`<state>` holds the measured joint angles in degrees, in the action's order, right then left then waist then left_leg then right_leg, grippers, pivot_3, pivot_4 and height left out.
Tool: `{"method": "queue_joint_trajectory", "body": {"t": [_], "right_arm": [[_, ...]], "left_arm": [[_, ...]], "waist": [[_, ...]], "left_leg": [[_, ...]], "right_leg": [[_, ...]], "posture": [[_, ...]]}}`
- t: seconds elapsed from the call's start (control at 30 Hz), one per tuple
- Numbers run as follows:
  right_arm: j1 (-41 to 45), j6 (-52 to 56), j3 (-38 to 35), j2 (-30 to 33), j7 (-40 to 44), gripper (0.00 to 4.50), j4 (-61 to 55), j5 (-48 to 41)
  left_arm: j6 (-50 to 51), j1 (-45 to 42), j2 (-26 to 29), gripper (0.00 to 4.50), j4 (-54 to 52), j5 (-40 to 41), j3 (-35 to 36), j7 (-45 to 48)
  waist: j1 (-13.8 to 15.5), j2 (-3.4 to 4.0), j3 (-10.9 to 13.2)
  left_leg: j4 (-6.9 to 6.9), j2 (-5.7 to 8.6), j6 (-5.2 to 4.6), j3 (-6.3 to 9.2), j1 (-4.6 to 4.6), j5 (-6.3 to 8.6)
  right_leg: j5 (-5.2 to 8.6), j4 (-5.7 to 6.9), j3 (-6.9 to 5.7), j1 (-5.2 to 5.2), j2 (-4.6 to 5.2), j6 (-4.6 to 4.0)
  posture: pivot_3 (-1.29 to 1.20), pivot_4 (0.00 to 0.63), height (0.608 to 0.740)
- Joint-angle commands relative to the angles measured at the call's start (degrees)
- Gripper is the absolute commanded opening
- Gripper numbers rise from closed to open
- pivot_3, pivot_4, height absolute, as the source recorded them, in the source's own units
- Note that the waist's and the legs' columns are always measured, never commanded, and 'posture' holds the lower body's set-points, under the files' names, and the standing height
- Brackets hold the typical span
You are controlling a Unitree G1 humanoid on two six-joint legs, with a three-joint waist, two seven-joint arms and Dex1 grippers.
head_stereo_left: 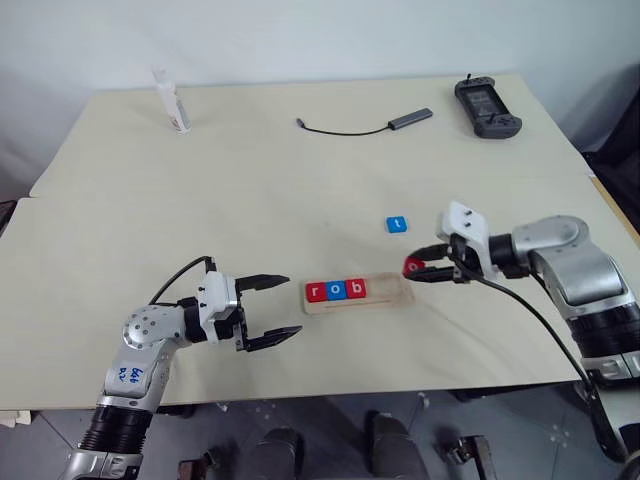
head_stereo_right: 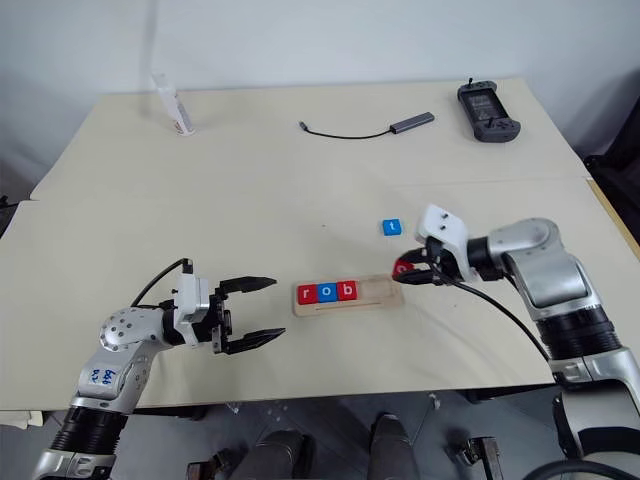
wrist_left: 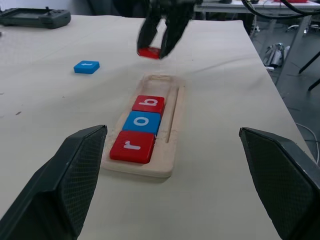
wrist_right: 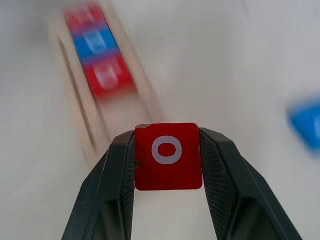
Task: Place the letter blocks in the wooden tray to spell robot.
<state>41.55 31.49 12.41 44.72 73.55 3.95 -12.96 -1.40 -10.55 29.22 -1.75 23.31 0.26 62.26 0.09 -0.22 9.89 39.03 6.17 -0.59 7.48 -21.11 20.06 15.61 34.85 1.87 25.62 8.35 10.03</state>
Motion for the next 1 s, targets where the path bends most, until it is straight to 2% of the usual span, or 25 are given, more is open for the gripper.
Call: {"method": "queue_joint_trajectory", "body": {"t": [0.03, 0.2, 0.47, 0.5, 0.73, 0.93, 1.0], "right_arm": [[0.55, 1.87, 1.46, -1.37, -0.3, 1.44, -3.41, -0.27], [0.64, -1.03, 5.19, -4.08, -1.99, 1.44, -1.97, 3.22], [-0.33, -2.27, 6.97, -5.45, -2.15, 1.44, -1.3, 4.45], [-0.38, -2.38, 6.99, -5.69, -2.34, 2.18, -1.24, 4.44], [-0.19, -2.82, 3.44, -4.74, -2.76, 4.47, -1.12, 2.71], [-2.6, -2.6, 0.13, -1.51, -2.65, 4.47, -2.58, 1.99], [-3.96, -0.36, -0.87, -0.66, -1.93, 4.09, -5.09, 0.28]], "left_arm": [[-0.9, 0.51, 0.0, 4.5, -2.17, 0.95, 1.01, -0.38], [-1.15, 0.9, -0.34, 4.5, -2.55, 0.72, 0.71, -1.07], [-0.98, 1.82, -0.39, 4.5, -3.83, 0.51, 0.57, -2.26], [-0.92, 1.88, -0.38, 4.5, -3.97, 0.51, 0.55, -2.37], [-0.73, 1.99, -0.01, 4.5, -4.39, 0.6, 0.59, -2.7], [-0.96, 2.21, -0.05, 4.5, -4.51, 0.6, 0.54, -2.74], [-0.9, 2.14, -0.05, 4.5, -4.48, 0.62, 0.5, -2.72]], "waist": [[0.24, 0.0, 0.0], [0.02, 0.0, 0.0], [-0.15, 0.0, 0.0], [-0.16, 0.0, 0.0], [-0.15, 0.0, 0.0], [0.01, 0.0, 0.0], [-0.01, 0.0, 0.0]], "left_leg": [[0.0, 0.02, -0.01, 0.03, -0.01, 0.01], [0.01, 0.06, -0.06, 0.03, -0.04, 0.03], [0.0, 0.04, -0.06, 0.03, -0.03, 0.03], [0.0, 0.04, -0.06, 0.03, -0.04, 0.03], [0.0, 0.05, -0.06, 0.03, -0.03, 0.03], [0.0, 0.06, -0.07, 0.03, -0.04, 0.04], [0.0, 0.05, -0.07, 0.03, -0.04, 0.04]], "right_leg": [[0.0, 0.01, -0.02, -0.01, 0.02, 0.0], [-0.01, 0.08, -0.05, -0.01, 0.06, -0.01], [-0.01, 0.1, -0.07, -0.01, 0.05, -0.01], [-0.01, 0.1, -0.06, -0.01, 0.05, -0.01], [-0.01, 0.1, -0.06, -0.01, 0.05, -0.01], [-0.01, 0.09, -0.06, -0.01, 0.05, -0.01], [-0.01, 0.1, -0.06, -0.02, 0.05, -0.01]], "posture": [[0.0, 0.15, 0.74], [0.0, 0.15, 0.74], [0.0, 0.15, 0.74], [0.0, 0.15, 0.74], [0.0, 0.15, 0.74], [0.0, 0.15, 0.74], [0.0, 0.15, 0.74]]}}
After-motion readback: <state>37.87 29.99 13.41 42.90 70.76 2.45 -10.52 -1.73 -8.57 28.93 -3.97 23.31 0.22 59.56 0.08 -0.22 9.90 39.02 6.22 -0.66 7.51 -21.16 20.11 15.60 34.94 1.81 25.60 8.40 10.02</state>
